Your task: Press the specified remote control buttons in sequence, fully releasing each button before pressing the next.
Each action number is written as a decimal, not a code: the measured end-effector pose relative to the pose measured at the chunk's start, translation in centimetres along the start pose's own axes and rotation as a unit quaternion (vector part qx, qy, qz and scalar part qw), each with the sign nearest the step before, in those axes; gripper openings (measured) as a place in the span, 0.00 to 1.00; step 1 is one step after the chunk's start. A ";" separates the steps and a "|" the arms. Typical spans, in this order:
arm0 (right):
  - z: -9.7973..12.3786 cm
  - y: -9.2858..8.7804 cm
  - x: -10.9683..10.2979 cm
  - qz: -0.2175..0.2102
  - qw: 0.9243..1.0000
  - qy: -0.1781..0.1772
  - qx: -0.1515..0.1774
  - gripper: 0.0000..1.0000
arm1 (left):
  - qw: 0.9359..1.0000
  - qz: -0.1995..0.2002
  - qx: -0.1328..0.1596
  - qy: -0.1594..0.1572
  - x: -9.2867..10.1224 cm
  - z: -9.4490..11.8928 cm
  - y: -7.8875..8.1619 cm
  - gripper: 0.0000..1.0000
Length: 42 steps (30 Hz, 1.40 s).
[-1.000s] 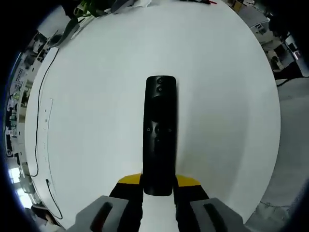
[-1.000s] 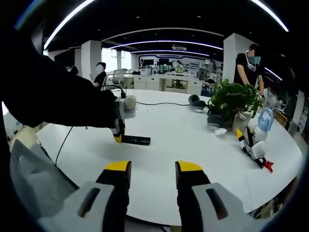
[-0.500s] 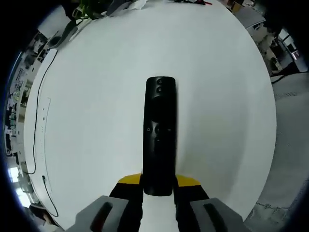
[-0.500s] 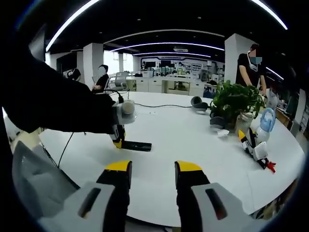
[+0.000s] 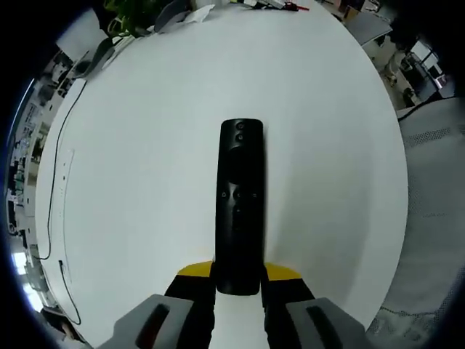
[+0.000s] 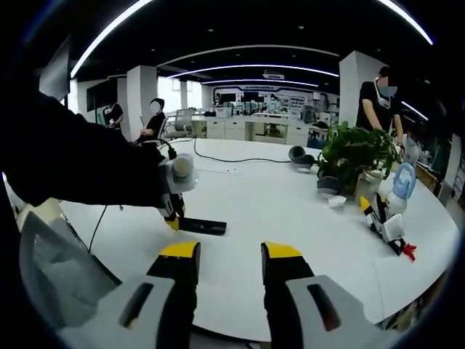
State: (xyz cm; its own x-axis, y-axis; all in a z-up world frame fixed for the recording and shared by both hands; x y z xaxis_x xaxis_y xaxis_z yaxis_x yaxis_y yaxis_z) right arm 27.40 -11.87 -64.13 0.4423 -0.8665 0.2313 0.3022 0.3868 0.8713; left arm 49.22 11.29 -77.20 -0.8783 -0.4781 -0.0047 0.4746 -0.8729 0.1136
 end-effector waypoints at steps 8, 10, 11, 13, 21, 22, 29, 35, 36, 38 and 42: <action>0.1 0.0 0.0 0.001 1.000 0.003 0.003 0.33 | 1.000 -0.008 -0.003 0.001 1.2 0.1 -0.5 0.24; 0.1 0.0 -0.1 0.004 1.000 0.004 0.002 0.32 | 1.000 -0.009 -0.003 0.001 1.5 0.2 -0.6 0.24; 0.0 0.0 -0.1 0.005 1.000 0.005 0.000 0.32 | 1.000 -0.009 -0.003 0.000 1.7 0.2 -0.7 0.24; 0.0 0.0 -0.1 0.007 1.000 0.007 -0.002 0.32 | 1.000 -0.009 -0.002 0.000 2.0 0.2 -0.8 0.24; 0.1 0.1 -0.2 0.006 1.000 0.012 0.000 0.27 | 1.000 -0.005 0.013 -0.005 3.1 0.4 -1.8 0.24; 0.1 0.1 -0.2 0.007 1.000 0.013 0.001 0.25 | 1.000 -0.005 0.015 -0.006 3.3 0.4 -1.9 0.24; 0.3 0.1 -0.3 0.006 1.000 0.017 0.004 0.16 | 1.000 -0.013 0.021 -0.007 5.0 0.5 -2.8 0.24; 0.2 0.1 -0.4 0.011 1.000 0.025 -0.001 0.09 | 1.000 -0.019 0.021 -0.007 6.2 0.5 -3.3 0.24; 0.2 0.1 -0.4 0.012 1.000 0.026 0.000 0.08 | 1.000 -0.022 0.020 -0.007 6.4 0.5 -3.3 0.24; 0.3 0.0 -0.4 0.011 1.000 0.028 0.000 0.05 | 0.999 -0.026 0.017 -0.006 7.0 0.6 -3.5 0.24; 0.3 0.0 -0.4 0.013 0.999 0.029 -0.004 0.00 | 1.000 -0.027 0.016 -0.006 7.7 0.6 -3.7 0.24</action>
Point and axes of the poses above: the point that each gripper's makers call its tool centre point, and the gripper's own axes: z roughly backward along the fingers, x roughly to its right, y roughly out of its top, the point moved 10 cm from there along z, roughly backward along the fingers, and after that the axes turned 15 degrees about z, right-handed, at the moved point
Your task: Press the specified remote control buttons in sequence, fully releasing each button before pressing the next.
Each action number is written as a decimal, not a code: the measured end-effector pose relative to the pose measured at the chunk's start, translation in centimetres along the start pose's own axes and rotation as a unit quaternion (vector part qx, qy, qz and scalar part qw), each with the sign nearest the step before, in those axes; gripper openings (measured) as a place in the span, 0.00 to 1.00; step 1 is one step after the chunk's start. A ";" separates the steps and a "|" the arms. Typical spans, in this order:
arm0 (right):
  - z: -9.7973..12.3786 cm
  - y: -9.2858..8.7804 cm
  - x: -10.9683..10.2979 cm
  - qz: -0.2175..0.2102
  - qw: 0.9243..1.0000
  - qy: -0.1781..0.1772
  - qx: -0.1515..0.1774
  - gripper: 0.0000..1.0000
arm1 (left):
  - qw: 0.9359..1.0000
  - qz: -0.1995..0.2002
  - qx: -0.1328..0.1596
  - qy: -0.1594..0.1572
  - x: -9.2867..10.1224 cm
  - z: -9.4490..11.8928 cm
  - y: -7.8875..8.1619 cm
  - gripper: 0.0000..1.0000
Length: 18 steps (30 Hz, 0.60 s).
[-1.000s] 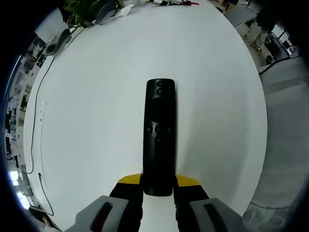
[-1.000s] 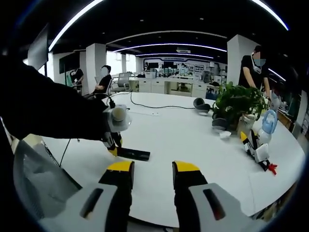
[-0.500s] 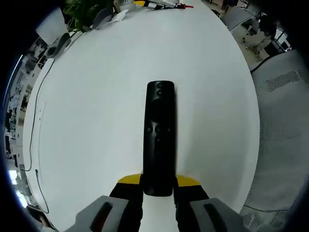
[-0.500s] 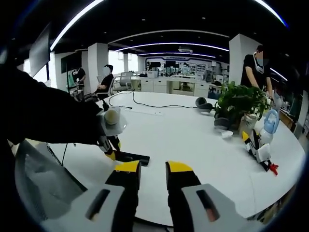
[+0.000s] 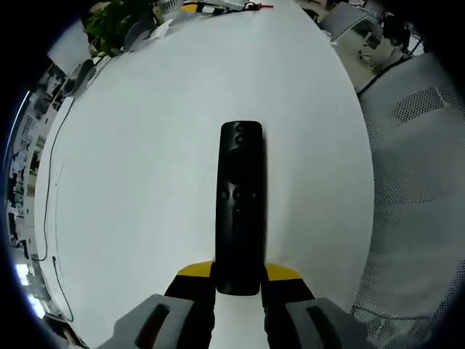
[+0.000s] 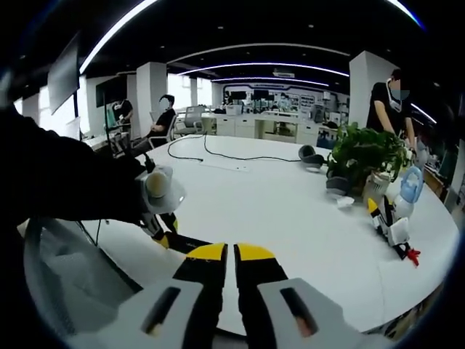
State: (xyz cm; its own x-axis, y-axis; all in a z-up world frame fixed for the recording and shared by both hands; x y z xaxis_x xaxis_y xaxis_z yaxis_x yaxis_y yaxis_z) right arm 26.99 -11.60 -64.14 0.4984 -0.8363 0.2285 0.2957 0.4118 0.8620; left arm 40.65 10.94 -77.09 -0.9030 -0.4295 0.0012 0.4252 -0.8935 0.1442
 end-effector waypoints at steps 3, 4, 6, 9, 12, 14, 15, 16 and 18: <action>0.0 0.0 -0.1 0.002 1.000 0.003 -0.002 0.00 | 1.000 0.000 0.003 -0.002 0.5 0.1 -0.3 0.24; 0.0 0.0 -0.1 0.002 1.000 0.004 -0.002 0.00 | 1.000 -0.001 0.004 -0.002 0.7 0.1 -0.4 0.24; -0.1 -0.1 -0.2 0.002 1.000 0.008 -0.005 0.00 | 1.000 -0.002 0.005 -0.003 1.0 0.1 -0.5 0.24; -0.2 -0.1 -0.2 0.003 1.000 0.011 -0.009 0.00 | 1.000 -0.001 0.007 -0.005 1.5 0.1 -0.8 0.24; -0.2 -0.1 -0.4 0.002 1.000 0.016 -0.012 0.00 | 1.000 0.002 0.011 -0.006 2.0 0.2 -1.2 0.24; -0.3 -0.1 -0.5 0.005 1.000 0.018 -0.015 0.00 | 1.000 0.010 0.014 -0.006 2.2 0.2 -1.3 0.24; -0.3 -0.1 -0.5 0.006 1.000 0.020 -0.017 0.00 | 1.000 0.015 0.016 -0.005 2.5 0.2 -1.4 0.24; -0.3 -0.1 -0.6 0.007 1.000 0.024 -0.019 0.00 | 1.000 0.018 0.017 -0.005 2.6 0.2 -1.5 0.24; -0.4 -0.1 -0.6 0.004 0.999 0.028 -0.022 0.00 | 0.999 0.023 0.024 -0.007 3.0 0.2 -1.9 0.24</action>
Point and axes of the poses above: the point that each gripper's makers call its tool centre point, and the gripper's own axes: z roughly backward along the fingers, x roughly to its right, y roughly out of its top, the point moved 10 cm from there along z, roughly backward along the fingers, and after that the axes turned 15 degrees about z, right-handed, at the moved point
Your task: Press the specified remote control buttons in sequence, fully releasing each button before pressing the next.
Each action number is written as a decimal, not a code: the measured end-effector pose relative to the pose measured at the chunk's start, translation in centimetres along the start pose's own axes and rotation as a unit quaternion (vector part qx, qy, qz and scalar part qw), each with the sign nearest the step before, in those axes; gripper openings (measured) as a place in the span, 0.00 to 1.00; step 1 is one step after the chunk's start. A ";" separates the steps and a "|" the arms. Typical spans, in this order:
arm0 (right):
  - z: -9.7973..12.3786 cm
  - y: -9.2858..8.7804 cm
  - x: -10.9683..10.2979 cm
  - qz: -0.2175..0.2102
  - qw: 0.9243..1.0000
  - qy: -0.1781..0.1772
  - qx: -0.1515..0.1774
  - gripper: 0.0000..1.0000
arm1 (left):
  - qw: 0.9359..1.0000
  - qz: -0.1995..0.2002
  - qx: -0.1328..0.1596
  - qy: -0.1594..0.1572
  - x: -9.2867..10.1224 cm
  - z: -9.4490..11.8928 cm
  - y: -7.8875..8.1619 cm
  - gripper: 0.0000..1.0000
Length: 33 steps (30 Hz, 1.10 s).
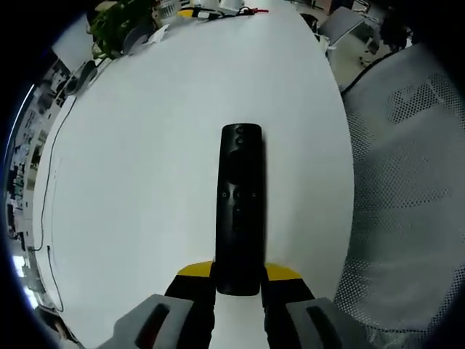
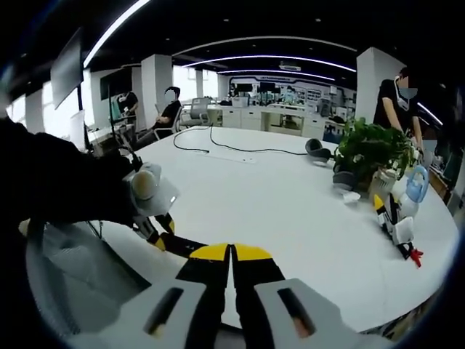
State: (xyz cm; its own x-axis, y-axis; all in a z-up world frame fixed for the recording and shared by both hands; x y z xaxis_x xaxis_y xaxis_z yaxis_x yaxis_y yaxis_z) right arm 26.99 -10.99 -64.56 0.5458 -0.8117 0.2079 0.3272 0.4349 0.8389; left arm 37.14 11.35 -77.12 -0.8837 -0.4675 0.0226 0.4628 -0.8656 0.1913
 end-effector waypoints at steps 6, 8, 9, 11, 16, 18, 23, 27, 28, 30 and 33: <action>-0.3 0.5 -0.1 -0.011 0.999 0.035 0.003 0.00 | 1.000 0.006 0.016 -0.004 1.0 0.1 -0.7 0.24; -0.4 1.0 -0.1 -0.024 0.998 0.057 0.009 0.00 | 1.000 0.011 0.019 -0.004 1.3 0.1 -0.8 0.24; -0.7 1.3 0.1 -0.019 0.997 0.069 0.013 0.00 | 1.000 0.012 0.020 -0.004 1.4 0.1 -0.9 0.24; -1.3 2.4 0.9 -0.024 0.997 0.077 0.008 0.00 | 0.999 0.019 0.028 -0.004 1.6 0.2 -1.1 0.24; -3.1 6.0 2.1 -0.066 0.988 0.127 0.055 0.00 | 0.999 0.024 0.047 -0.011 2.1 0.2 -1.7 0.24; -4.1 7.0 2.5 -0.071 0.987 0.134 0.052 0.00 | 0.998 0.026 0.051 -0.010 2.5 0.2 -1.9 0.24; -7.3 7.4 2.3 -0.082 0.985 0.154 -0.003 0.00 | 0.998 0.030 0.060 -0.012 3.6 0.2 -2.2 0.24; -9.8 6.2 1.7 -0.103 0.977 0.177 -0.065 0.00 | 0.997 0.034 0.065 -0.012 4.3 0.2 -2.3 0.24; -10.4 5.9 1.4 -0.106 0.975 0.185 -0.069 0.00 | 0.997 0.036 0.068 -0.012 4.6 0.2 -2.4 0.24; -11.1 5.4 1.1 -0.106 0.973 0.187 -0.078 0.00 | 0.996 0.038 0.073 -0.012 5.0 0.3 -2.6 0.24; -12.2 4.3 0.7 -0.109 0.965 0.199 -0.131 0.00 | 0.995 0.045 0.085 -0.013 5.5 0.2 -2.8 0.24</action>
Point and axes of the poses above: the point that each gripper's makers call its tool centre point, and the gripper's own axes: z roughly backward along the fingers, x roughly to its right, y roughly out of its top, the point moved 10 cm from there along z, roughly backward along the fingers, and after that the axes turned 15 degrees about z, right-handed, at the moved point
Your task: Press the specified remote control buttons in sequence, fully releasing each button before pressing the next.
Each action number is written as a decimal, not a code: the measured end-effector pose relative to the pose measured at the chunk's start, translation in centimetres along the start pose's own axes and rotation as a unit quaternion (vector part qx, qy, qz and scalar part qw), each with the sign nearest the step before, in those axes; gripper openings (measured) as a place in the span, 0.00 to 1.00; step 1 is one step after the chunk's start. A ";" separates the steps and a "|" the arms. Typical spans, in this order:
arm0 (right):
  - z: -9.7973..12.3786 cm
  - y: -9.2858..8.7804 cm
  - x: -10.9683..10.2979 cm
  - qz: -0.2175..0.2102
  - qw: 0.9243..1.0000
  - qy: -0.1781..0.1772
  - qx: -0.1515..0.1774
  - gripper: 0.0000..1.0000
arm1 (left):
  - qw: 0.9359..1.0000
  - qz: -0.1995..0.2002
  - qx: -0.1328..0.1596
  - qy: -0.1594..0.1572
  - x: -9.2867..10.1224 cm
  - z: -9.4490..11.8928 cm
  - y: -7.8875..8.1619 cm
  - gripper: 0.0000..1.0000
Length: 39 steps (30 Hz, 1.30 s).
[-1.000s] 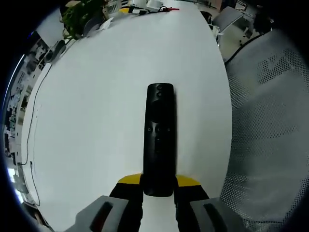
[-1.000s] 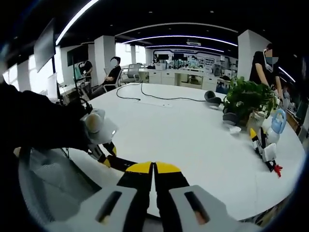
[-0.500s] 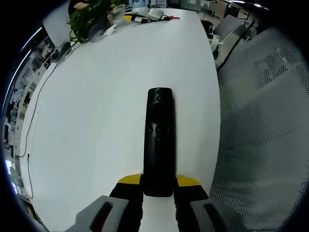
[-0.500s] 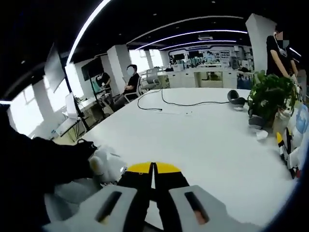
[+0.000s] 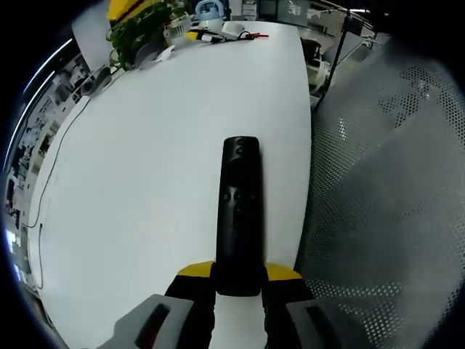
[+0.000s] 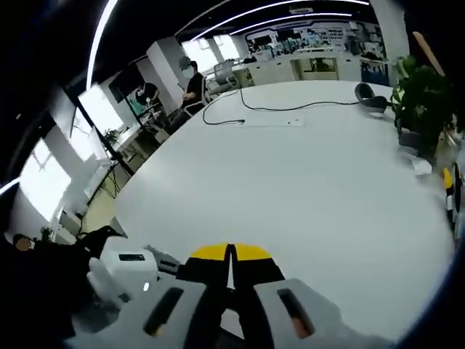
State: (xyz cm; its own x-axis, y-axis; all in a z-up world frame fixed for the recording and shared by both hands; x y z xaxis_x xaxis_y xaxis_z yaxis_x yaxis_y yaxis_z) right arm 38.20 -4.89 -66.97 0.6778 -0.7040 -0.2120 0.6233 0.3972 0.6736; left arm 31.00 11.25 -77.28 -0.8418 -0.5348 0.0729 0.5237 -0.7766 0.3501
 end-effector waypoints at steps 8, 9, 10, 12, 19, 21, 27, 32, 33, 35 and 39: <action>-2.8 -3.6 1.1 -0.064 0.995 0.013 -0.076 0.00 | 0.999 0.007 0.034 -0.011 0.2 0.0 -0.6 0.24; -2.9 -3.9 1.2 -0.073 0.993 0.009 -0.090 0.00 | 0.999 0.008 0.036 -0.012 0.2 -0.1 -0.6 0.24; -3.0 -4.3 1.4 -0.082 0.990 0.007 -0.112 0.00 | 0.999 0.008 0.038 -0.013 0.2 -0.1 -0.6 0.24; -3.2 -4.6 1.6 -0.084 0.989 0.008 -0.120 0.00 | 0.999 0.007 0.040 -0.015 0.2 -0.1 -0.7 0.24; -4.2 -6.8 1.8 -0.121 0.971 0.024 -0.203 0.00 | 0.997 0.005 0.065 -0.029 -0.1 -0.2 -1.1 0.24; -4.5 -7.4 1.9 -0.119 0.965 0.018 -0.232 0.00 | 0.998 0.002 0.064 -0.028 -0.1 -0.2 -1.0 0.24; -5.0 -8.1 1.7 -0.099 0.960 0.007 -0.263 0.00 | 0.998 0.000 0.064 -0.030 -0.1 -0.2 -1.0 0.24; -5.1 -8.2 1.6 -0.108 0.956 0.017 -0.272 0.00 | 0.998 -0.002 0.062 -0.031 -0.1 -0.2 -1.0 0.25; -5.1 -8.2 1.7 -0.108 0.956 0.017 -0.272 0.00 | 0.998 -0.002 0.062 -0.031 -0.1 -0.2 -1.0 0.25; -5.2 -8.2 1.6 -0.108 0.956 0.018 -0.272 0.00 | 0.998 -0.003 0.062 -0.031 -0.1 -0.2 -1.0 0.25; -5.4 -8.2 1.5 -0.111 0.955 0.023 -0.273 0.00 | 0.998 -0.003 0.061 -0.031 -0.2 -0.2 -1.0 0.25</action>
State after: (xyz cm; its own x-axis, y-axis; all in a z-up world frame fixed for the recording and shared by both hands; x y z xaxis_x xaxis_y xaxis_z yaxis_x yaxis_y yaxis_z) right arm 36.21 -6.04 -76.60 0.5146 -0.7847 -0.3456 0.8553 0.4981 0.1424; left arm 30.63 12.06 -77.81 -0.8533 -0.5057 0.1272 0.5021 -0.7310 0.4620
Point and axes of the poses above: the point that each gripper's makers call its tool centre point, and the gripper's own axes: z roughly backward along the fingers, x roughly to its right, y roughly out of its top, the point moved 10 cm from there along z, roughly backward along the fingers, and after that the axes turned 15 degrees about z, right-handed, at the moved point
